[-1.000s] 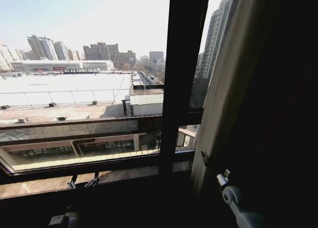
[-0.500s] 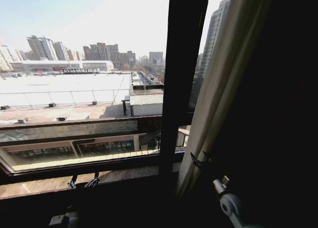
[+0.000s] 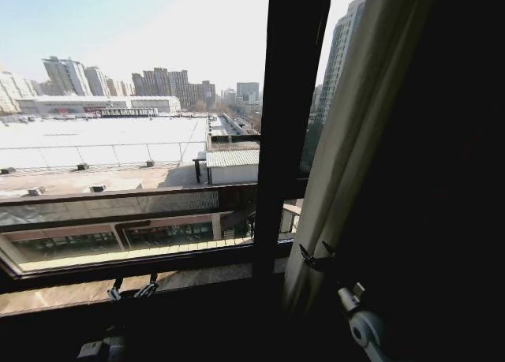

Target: Open the curtains by pulling them apart, changing their state from closed to fully open.

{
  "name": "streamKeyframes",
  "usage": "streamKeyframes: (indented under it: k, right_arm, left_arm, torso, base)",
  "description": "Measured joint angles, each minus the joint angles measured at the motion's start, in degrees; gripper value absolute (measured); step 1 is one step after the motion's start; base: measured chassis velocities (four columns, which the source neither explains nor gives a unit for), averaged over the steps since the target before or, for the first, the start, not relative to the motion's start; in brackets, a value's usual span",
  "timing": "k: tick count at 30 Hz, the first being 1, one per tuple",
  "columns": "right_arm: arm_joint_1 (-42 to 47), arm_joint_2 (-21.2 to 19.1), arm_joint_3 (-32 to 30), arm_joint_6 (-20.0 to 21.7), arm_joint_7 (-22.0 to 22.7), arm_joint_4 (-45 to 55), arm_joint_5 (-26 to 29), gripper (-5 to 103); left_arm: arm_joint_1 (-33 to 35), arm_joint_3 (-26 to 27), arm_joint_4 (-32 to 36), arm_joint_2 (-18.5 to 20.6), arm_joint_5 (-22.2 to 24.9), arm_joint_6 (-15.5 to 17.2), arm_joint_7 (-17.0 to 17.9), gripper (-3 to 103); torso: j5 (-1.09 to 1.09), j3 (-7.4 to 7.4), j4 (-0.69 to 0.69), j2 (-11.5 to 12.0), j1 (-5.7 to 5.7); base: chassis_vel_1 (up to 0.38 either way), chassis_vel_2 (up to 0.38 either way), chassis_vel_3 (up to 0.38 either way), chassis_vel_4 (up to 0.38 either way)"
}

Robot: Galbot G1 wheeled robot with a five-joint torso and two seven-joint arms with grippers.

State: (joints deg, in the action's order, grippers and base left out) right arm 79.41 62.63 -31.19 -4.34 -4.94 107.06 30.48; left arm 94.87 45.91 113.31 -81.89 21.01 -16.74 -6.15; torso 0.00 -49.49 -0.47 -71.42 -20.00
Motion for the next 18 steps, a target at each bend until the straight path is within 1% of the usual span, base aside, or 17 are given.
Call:
streamKeyframes:
  k: [9, 15, 18]
  right_arm:
    - [0.0, 0.0, 0.0, 0.0, 0.0, -0.1, 0.0, 100]
    - [-0.1, 0.0, 0.0, 0.0, 0.0, -0.1, 0.0, 100]
    - [-0.1, 0.0, 0.0, 0.0, 0.0, -0.1, 0.0, 100]
  left_arm:
    - [0.0, 0.0, 0.0, 0.0, 0.0, 0.0, 0.0, 100]
    - [0.0, 0.0, 0.0, 0.0, 0.0, 0.0, 0.0, 100]
    - [0.0, 0.0, 0.0, 0.0, 0.0, 0.0, 0.0, 100]
  torso:
    - [0.01, 0.0, 0.0, 0.0, 0.0]
    - [0.01, 0.0, 0.0, 0.0, 0.0]
    - [0.01, 0.0, -0.01, 0.0, 0.0]
  base:
    - [0.016, 0.009, -0.009, -0.011]
    - [0.119, 0.104, -0.116, -0.089]
    - [0.183, 0.183, -0.201, -0.196]
